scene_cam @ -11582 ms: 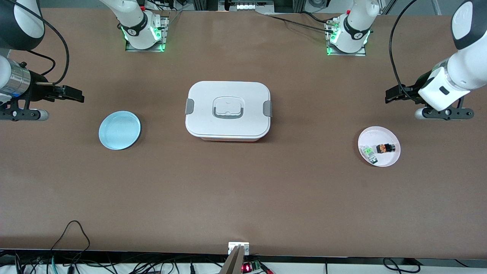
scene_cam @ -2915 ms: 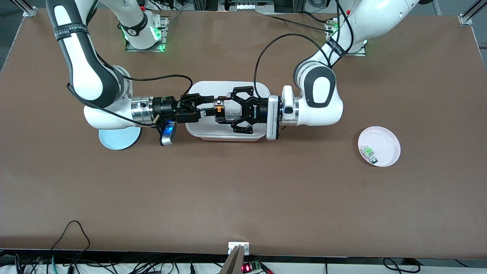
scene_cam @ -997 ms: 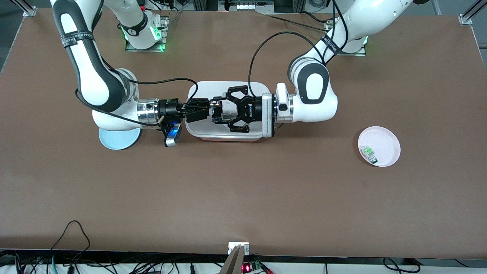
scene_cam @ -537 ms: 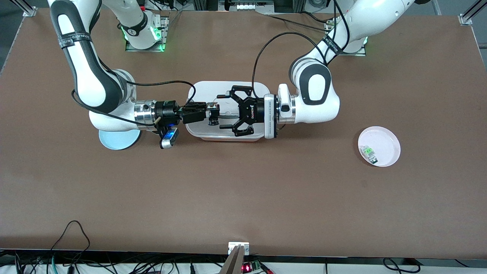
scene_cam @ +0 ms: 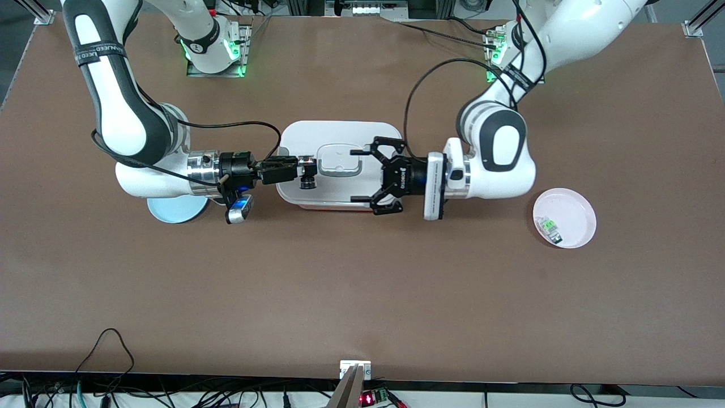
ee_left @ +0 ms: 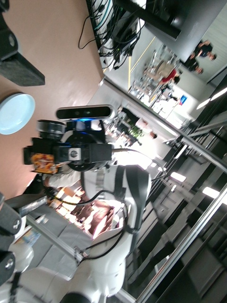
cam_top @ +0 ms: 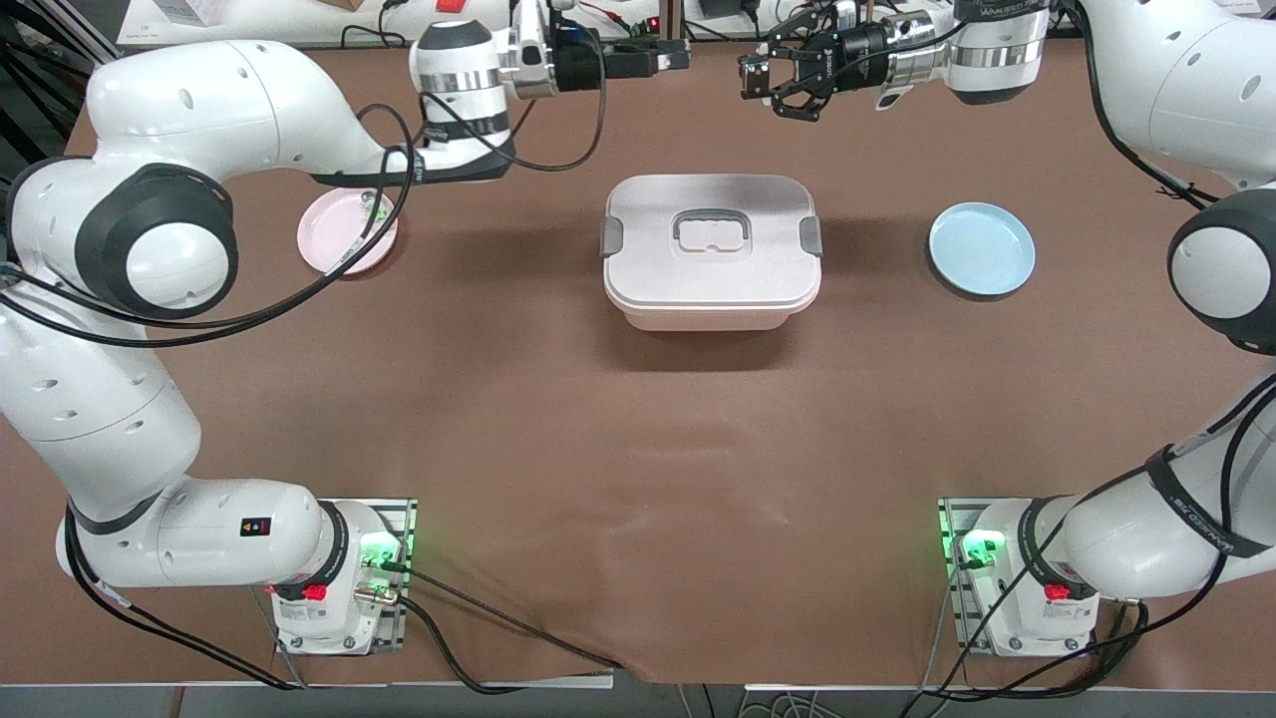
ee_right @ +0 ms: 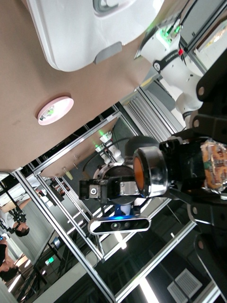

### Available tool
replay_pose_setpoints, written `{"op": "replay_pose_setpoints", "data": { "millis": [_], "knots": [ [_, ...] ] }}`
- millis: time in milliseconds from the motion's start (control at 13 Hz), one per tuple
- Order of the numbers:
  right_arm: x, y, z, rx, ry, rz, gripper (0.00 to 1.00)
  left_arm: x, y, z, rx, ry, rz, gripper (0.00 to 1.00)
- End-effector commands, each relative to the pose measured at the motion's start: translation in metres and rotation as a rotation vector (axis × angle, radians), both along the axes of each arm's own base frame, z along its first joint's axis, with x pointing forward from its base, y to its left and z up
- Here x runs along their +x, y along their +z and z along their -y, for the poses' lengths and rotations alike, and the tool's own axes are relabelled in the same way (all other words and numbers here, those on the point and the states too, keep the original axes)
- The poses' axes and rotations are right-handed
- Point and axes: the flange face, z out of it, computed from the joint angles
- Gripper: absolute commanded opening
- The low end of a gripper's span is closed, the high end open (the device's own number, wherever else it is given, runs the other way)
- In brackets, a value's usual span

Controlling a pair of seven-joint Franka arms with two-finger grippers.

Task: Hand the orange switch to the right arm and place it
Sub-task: 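Open the left gripper and draw it back from the switch, then carry the switch with the right gripper while the left gripper retracts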

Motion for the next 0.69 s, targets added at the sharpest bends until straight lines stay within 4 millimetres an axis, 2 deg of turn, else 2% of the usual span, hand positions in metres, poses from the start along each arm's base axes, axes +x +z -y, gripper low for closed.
{"op": "replay_pose_setpoints", "data": {
  "millis": [0,77,230,384,614],
  "knots": [
    [-0.003,0.020,0.002,-0.051,0.045,0.067,0.15,0.004,0.013,-0.038,0.077,-0.126,-0.010,1.00],
    [-0.003,0.027,0.004,-0.097,0.076,0.105,0.14,0.012,0.022,-0.056,0.121,-0.172,-0.011,1.00],
    [-0.007,0.040,0.011,-0.200,0.141,0.176,0.14,0.015,0.027,-0.090,0.227,-0.302,-0.048,1.00],
    [-0.014,0.051,0.019,-0.322,0.217,0.250,0.14,0.008,0.023,-0.120,0.322,-0.409,-0.123,1.00],
    [-0.022,0.063,0.033,-0.507,0.322,0.346,0.14,-0.007,0.024,-0.150,0.544,-0.513,-0.261,1.00]
  ]
}}
